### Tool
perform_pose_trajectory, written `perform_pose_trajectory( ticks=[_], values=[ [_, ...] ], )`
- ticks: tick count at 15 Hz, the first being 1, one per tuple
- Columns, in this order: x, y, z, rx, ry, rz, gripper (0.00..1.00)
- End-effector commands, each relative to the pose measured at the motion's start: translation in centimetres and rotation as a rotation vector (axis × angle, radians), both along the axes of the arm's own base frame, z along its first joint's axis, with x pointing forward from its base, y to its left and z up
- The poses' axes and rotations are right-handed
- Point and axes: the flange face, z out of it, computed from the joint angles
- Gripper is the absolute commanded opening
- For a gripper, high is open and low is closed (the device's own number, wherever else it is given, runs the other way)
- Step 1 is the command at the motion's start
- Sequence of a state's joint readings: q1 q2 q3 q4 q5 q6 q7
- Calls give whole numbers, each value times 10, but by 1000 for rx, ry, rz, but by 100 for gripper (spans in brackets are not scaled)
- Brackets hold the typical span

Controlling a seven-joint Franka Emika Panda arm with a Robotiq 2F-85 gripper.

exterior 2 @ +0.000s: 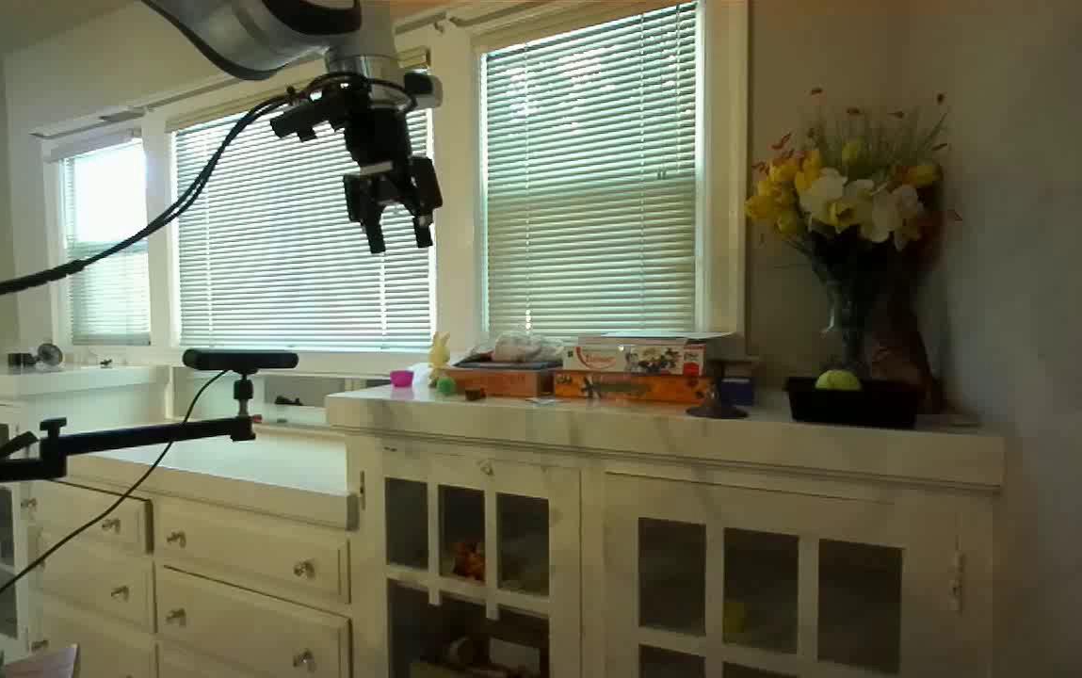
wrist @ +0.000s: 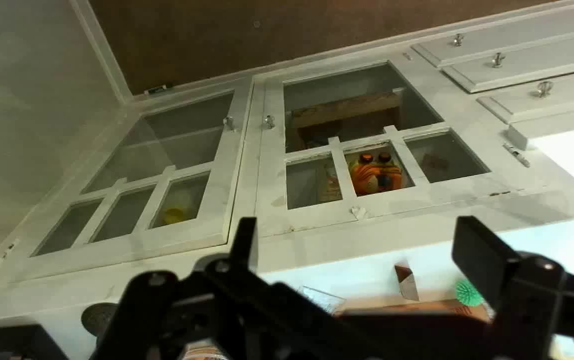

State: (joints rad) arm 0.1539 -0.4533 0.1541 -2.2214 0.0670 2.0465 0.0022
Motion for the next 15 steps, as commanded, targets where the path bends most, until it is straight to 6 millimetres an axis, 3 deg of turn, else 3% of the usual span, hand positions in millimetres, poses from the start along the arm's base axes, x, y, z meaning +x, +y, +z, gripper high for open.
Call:
perform_pose_trajectory(
  ticks=[1, 11, 15],
  values=[
    [0, 0, 1, 0, 1, 0, 100],
    [0, 0, 1, 0, 1, 0, 100],
    [-2, -1, -11, -32, 10, -27, 100]
  ],
)
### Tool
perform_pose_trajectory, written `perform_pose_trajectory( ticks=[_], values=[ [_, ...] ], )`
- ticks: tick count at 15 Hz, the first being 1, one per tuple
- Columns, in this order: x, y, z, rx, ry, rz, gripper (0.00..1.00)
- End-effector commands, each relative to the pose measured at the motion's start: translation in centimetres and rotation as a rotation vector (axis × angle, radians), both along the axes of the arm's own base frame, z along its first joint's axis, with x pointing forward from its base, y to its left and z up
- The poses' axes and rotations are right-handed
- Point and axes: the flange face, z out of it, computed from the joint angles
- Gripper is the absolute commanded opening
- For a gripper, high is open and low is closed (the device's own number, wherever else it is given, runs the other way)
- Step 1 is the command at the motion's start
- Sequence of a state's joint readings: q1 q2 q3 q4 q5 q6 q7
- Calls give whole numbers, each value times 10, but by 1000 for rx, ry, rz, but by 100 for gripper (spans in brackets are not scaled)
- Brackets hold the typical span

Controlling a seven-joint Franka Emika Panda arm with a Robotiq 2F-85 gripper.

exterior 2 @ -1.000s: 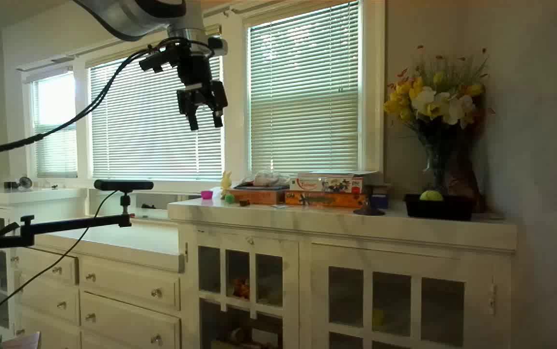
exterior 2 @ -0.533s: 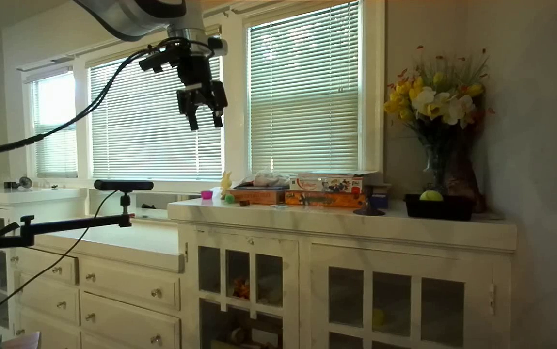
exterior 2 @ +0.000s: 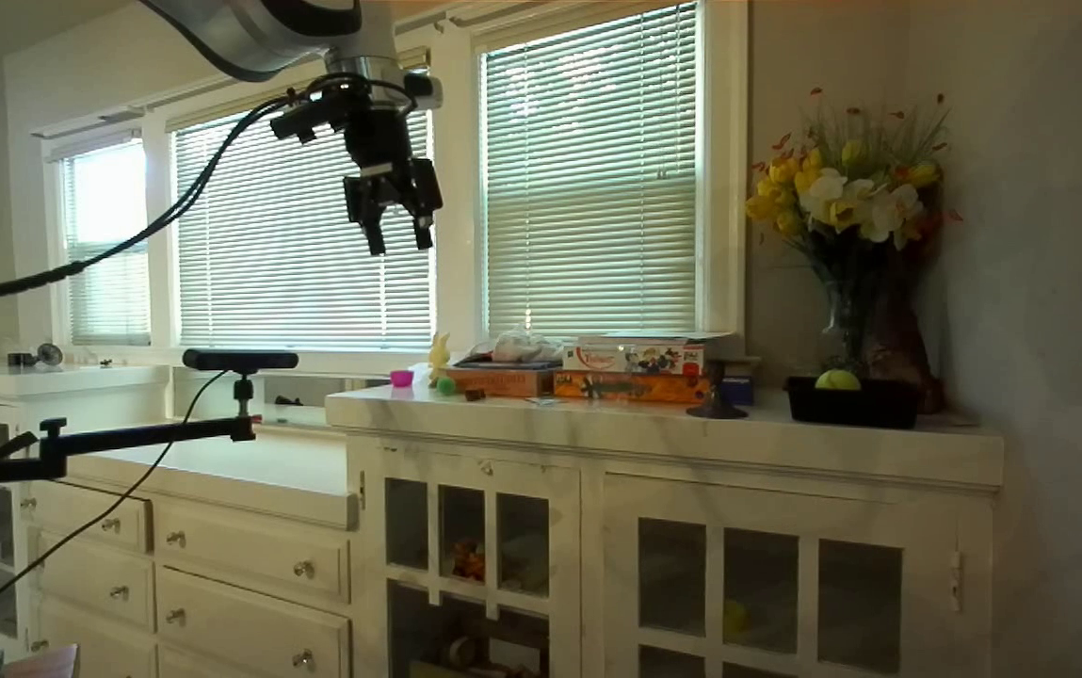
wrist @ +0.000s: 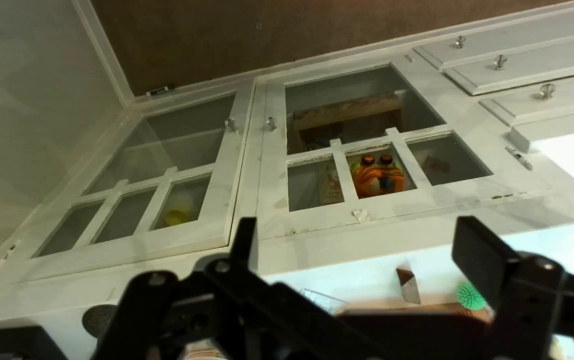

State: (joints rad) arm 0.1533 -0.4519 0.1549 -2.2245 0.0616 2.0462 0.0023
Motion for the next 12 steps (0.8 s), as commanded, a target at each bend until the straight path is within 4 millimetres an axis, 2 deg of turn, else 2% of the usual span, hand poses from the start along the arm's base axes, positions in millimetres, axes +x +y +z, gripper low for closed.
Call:
perform_pose_trajectory(
  ticks=[1, 12],
  values=[
    [-3, -3, -13, -31, 11, -39, 100],
    [-1, -22, -77, -161, -40, -36, 100]
  ],
)
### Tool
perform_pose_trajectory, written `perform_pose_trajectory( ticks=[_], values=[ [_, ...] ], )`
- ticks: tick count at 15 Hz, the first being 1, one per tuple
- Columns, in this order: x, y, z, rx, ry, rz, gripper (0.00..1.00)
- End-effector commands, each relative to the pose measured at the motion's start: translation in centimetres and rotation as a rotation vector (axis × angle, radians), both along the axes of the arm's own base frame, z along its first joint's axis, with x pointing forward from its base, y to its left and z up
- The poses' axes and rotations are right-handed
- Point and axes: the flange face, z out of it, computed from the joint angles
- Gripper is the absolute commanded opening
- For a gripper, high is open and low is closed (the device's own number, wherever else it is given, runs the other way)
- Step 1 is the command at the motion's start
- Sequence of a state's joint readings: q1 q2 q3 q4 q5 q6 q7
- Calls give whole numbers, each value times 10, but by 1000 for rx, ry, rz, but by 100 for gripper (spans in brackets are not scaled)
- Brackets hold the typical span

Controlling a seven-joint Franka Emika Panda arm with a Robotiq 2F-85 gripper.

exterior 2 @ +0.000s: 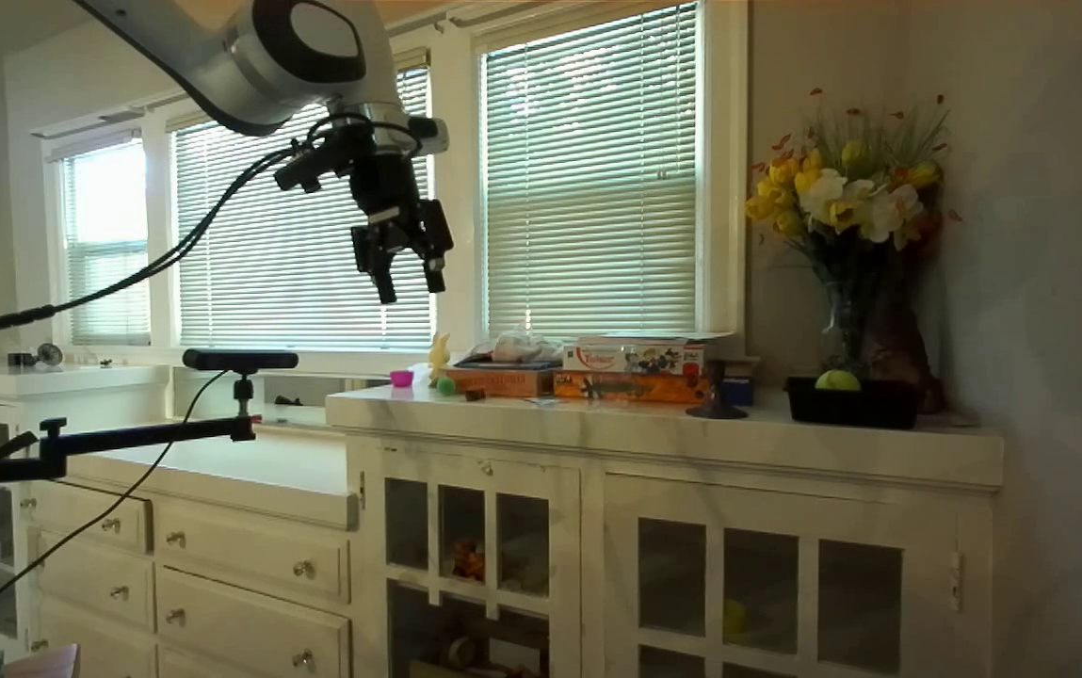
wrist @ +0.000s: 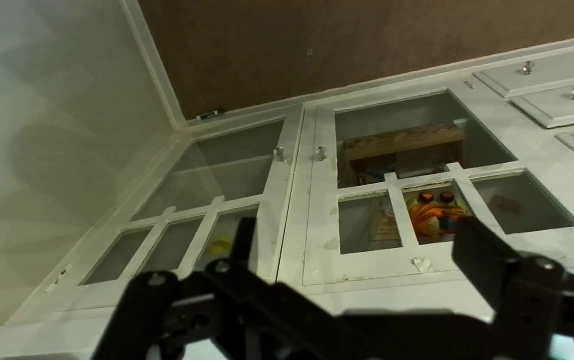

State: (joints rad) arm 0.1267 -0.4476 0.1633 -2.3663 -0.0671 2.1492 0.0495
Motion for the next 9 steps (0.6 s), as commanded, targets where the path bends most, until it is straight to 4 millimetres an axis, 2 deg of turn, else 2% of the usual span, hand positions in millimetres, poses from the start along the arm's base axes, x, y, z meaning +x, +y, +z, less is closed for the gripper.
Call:
perform_pose_trajectory(
  ticks=[1, 4, 9],
  values=[
    [1, -5, -21, -44, -70, 4, 100],
    [3, -10, -43, -32, -118, 16, 100],
    [9, -24, -90, 18, -160, 5, 100]
  ],
)
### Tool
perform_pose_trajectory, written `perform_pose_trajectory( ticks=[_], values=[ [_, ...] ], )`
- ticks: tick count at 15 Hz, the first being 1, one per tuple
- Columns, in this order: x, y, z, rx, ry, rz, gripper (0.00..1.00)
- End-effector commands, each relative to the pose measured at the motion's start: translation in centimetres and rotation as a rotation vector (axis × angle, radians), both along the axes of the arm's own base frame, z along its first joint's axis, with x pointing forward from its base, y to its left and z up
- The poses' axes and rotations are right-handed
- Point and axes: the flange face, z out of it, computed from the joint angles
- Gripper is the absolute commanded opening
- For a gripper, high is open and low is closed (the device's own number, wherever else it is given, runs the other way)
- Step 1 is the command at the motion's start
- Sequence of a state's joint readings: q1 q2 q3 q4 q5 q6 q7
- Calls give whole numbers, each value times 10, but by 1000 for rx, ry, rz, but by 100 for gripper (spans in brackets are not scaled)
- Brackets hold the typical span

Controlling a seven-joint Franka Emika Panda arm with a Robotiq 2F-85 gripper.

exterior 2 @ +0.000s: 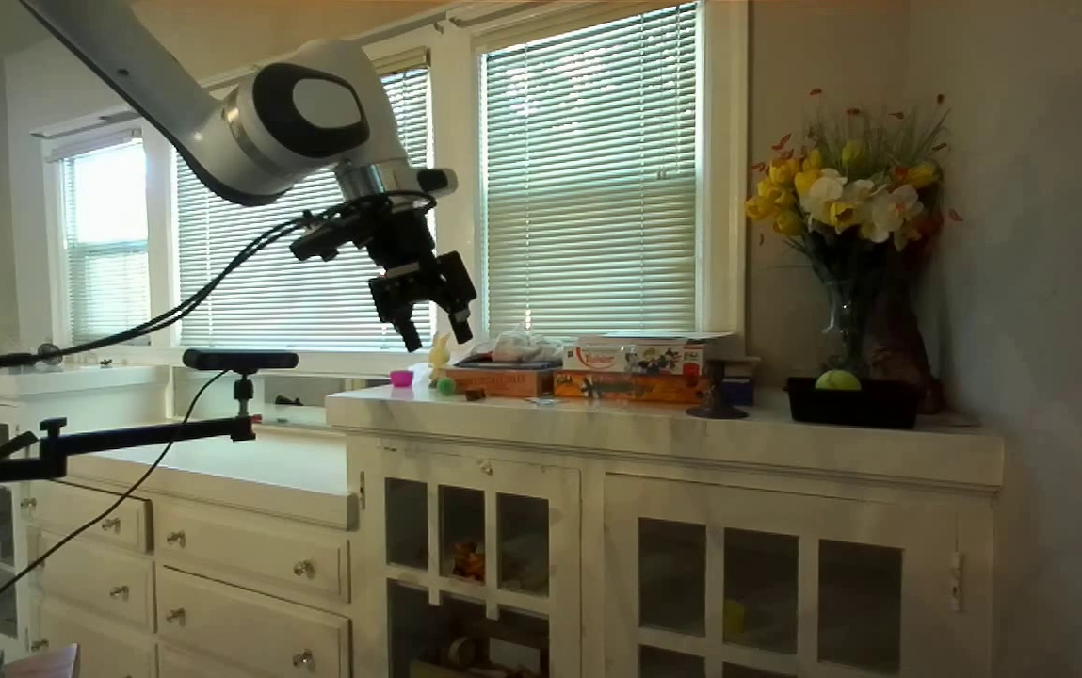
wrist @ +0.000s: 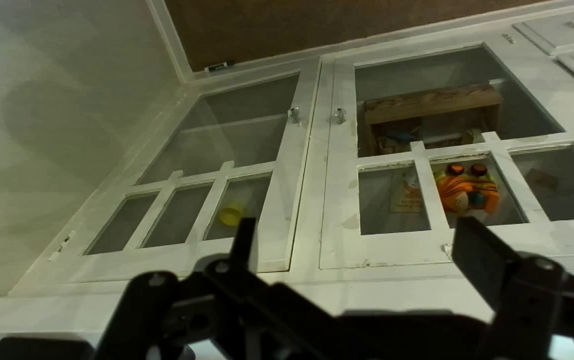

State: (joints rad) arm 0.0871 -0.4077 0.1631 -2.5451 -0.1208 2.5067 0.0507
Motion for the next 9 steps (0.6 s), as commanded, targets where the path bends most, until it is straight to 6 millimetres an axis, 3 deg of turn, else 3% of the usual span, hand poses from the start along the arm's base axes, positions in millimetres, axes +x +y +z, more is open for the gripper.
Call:
perform_pose_trajectory(
  ticks=[1, 9],
  values=[
    [3, -11, -34, 22, -24, -23, 100],
    [16, -44, -102, 90, 4, -72, 100]
  ],
)
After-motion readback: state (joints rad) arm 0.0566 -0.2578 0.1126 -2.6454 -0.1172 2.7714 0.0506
